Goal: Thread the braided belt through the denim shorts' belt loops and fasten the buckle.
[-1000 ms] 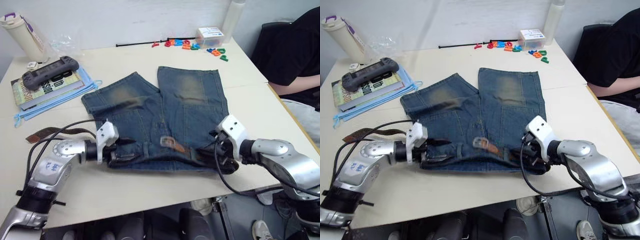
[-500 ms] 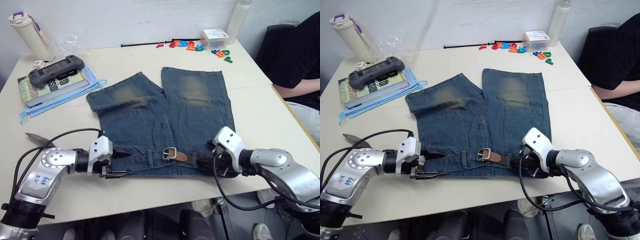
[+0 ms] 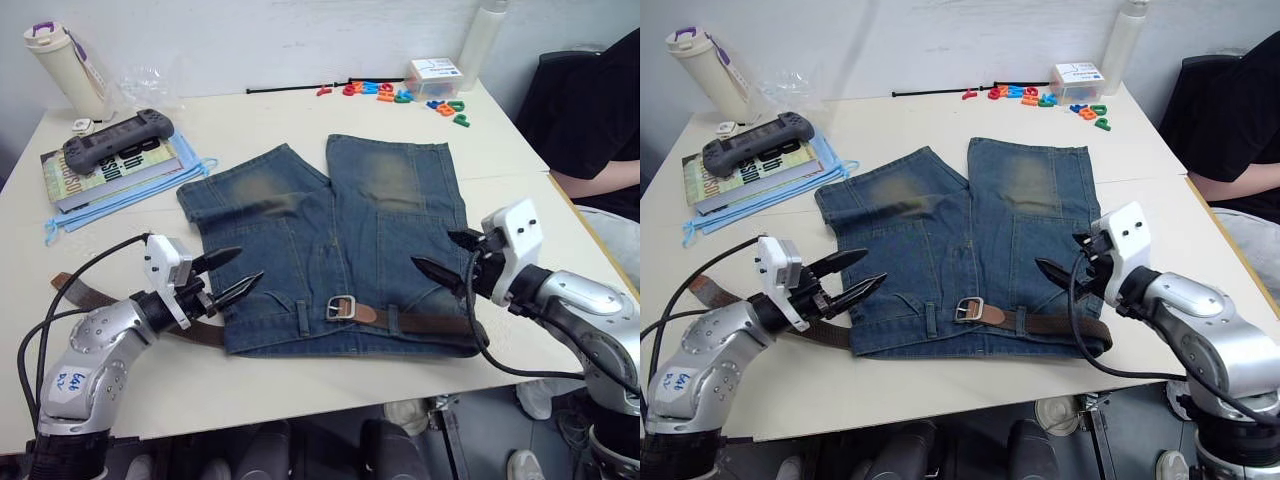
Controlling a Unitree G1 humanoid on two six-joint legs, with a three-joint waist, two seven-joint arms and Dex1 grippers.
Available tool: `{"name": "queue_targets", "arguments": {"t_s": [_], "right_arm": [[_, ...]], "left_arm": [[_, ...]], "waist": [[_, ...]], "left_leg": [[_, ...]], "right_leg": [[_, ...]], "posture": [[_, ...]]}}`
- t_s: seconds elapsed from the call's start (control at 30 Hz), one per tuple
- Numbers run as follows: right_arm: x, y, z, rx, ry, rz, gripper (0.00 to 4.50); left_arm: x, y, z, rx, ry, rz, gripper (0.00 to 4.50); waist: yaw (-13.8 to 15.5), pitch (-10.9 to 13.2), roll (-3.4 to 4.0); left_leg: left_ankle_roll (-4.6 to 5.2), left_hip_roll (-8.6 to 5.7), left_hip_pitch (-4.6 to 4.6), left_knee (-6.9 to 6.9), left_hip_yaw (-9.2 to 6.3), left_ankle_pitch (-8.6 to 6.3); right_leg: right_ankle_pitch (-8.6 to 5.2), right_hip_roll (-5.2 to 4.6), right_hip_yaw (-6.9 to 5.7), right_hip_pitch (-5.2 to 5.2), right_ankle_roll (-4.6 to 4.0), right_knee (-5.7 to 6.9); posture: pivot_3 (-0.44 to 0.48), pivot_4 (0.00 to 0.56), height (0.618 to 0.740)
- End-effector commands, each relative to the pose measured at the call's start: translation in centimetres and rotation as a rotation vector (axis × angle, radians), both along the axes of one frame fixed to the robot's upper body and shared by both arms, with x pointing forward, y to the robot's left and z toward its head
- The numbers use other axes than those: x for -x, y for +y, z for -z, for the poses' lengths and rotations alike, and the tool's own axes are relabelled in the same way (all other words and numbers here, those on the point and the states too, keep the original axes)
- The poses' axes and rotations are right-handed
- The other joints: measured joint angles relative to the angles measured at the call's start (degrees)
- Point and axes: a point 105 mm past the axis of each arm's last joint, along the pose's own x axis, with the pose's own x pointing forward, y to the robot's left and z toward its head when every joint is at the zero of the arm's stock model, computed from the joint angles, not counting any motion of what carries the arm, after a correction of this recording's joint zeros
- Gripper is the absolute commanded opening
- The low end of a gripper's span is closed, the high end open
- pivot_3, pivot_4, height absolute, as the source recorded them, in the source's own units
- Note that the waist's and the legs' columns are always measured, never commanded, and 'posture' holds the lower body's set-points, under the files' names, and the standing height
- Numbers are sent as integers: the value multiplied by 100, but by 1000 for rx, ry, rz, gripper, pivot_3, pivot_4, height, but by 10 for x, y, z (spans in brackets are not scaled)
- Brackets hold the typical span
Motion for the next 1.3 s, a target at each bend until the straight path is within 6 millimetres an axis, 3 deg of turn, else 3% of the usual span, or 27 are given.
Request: {"name": "queue_targets", "arguments": {"t_s": [0.03, 0.2, 0.33, 0.43, 0.8, 0.9, 1.03, 1.3], "right_arm": [[2, 9, -3, 35, -44, -44, 4500], [6, 17, 6, 85, -28, -104, 4500], [9, 27, 3, 62, -36, -138, 4500], [13, 39, 0, 55, -43, -182, 4500], [25, 59, -3, 34, -60, -260, 4500], [27, 63, -3, 37, -62, -274, 4500], [28, 65, -2, 31, -54, -273, 4500], [29, 66, -8, 55, -67, -284, 4500]], "left_arm": [[-2, 8, -15, 12, -65, -76, 3475], [-13, 39, -11, 71, -47, -246, 3475], [-16, 77, -12, 205, 15, -405, 3475], [-5, 122, -2, 347, 133, -509, 3475], [41, 169, 34, 637, 411, -618, 3475], [51, 173, 38, 670, 446, -632, 3475], [70, 165, 59, 674, 571, -617, 3475], [70, 138, 87, 744, 758, -549, 3475]], "waist": [[-14, 3, 4], [-207, 9, 15], [-39, 14, 10], [6, 15, 10], [11, 22, -2], [4, 23, -2], [-56, 26, 0], [23, 28, 7]], "left_leg": [[0, 1, 1, 1, 0, 0], [67, -260, -1, -124, -358, 141], [22, -228, -2, -95, -351, 155], [10, -210, 5, -96, -333, 145], [-5, -187, 4, -97, -291, 123], [-5, -189, 1, -101, -283, 118], [2, -229, 11, -104, -344, 121], [-7, -186, 16, -103, -278, 102]], "right_leg": [[0, 2, 0, 0, 0, -1], [-31, -234, -431, 198, 47, -23], [-40, -223, -385, 181, 55, -10], [-40, -206, -366, 176, 54, -12], [-42, -188, -315, 135, 46, -8], [-43, -190, -307, 125, 43, -9], [-46, -204, -377, 177, 47, -9], [-48, -190, -297, 132, 40, -19]], "posture": [[0, 150, 714], [0, 150, 714], [0, 150, 714], [0, 150, 714], [0, 150, 714], [0, 150, 714], [0, 150, 714], [0, 150, 714]]}}
